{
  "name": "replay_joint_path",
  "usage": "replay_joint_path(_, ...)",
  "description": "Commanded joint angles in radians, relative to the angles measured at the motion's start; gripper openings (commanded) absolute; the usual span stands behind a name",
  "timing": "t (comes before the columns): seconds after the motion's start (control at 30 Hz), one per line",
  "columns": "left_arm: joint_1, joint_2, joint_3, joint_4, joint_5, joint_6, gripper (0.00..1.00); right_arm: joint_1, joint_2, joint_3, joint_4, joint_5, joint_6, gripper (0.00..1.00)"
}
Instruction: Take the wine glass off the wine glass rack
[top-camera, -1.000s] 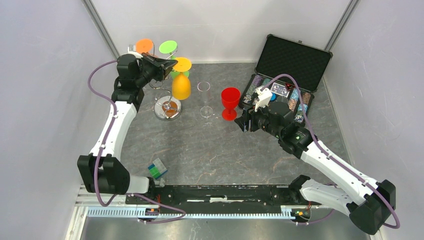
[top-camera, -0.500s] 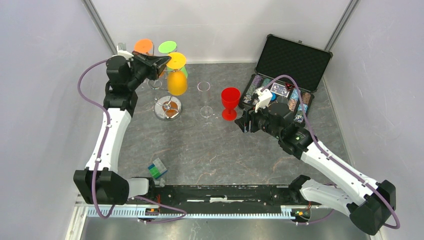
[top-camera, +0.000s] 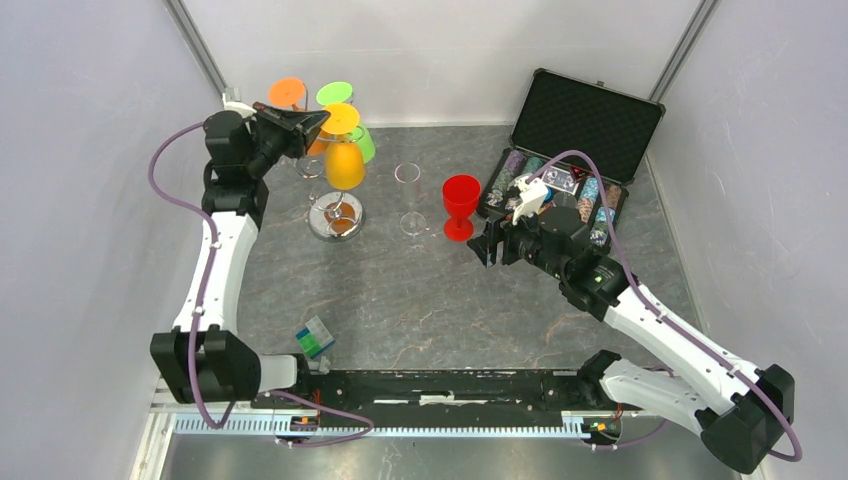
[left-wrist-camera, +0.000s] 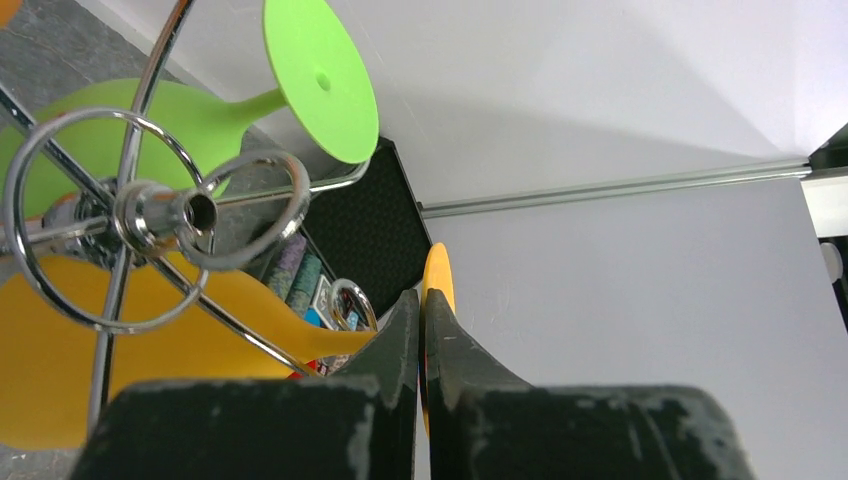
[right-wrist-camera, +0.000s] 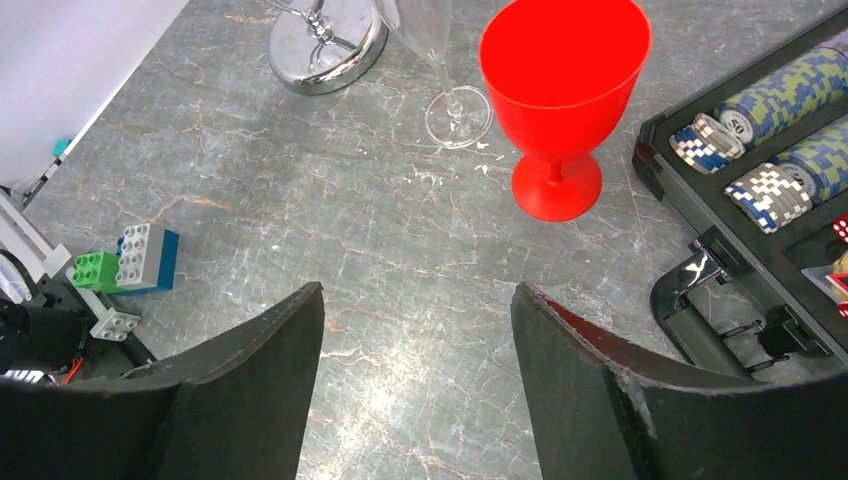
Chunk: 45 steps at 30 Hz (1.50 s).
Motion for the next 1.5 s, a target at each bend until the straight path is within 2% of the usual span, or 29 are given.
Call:
replay_joint_path(0.0, 0.001, 0.048, 0.039, 0.105, 0.006, -0.027, 0.02, -0.002, -0.024, -0.007, 0.056, -0.005, 0.001, 0.75)
replay_joint_path(0.23, -0.036, 0.094, 0.075, 0.152, -0.012, -0.021, 0.02, -0.002, -0.044, -0.027, 0.089, -0.014, -0.007, 0.80)
replay_joint_path(0.37, -0.104, 0.113, 0.083, 0.185, -0.032, -0.014, 0.02, -0.001, -0.047, -0.028, 0.090, -0.019, -0.006, 0.81)
replay_joint_path(0.67, -0.213, 0.101, 0.105, 0.093, -0.232, 0.120, 0.02, -0.003, -0.060, -0.033, 0.088, -0.024, -0.005, 0.82)
replay_joint_path(0.87, -0.249, 0.097, 0.123, 0.099, -0.194, 0.135, 0.02, -0.002, -0.063, -0.036, 0.091, -0.028, -0.003, 0.82)
replay_joint_path(1.23, -0.261, 0.056, 0.113, 0.229, -0.129, 0.170, 0.02, -0.002, -0.089, -0.062, 0.137, -0.062, 0.010, 0.87)
replay_joint_path(1.47, -0.281, 0.029, 0.119, 0.266, -0.055, 0.079, 0.02, -0.002, -0.104, -0.070, 0.166, -0.086, 0.026, 0.89)
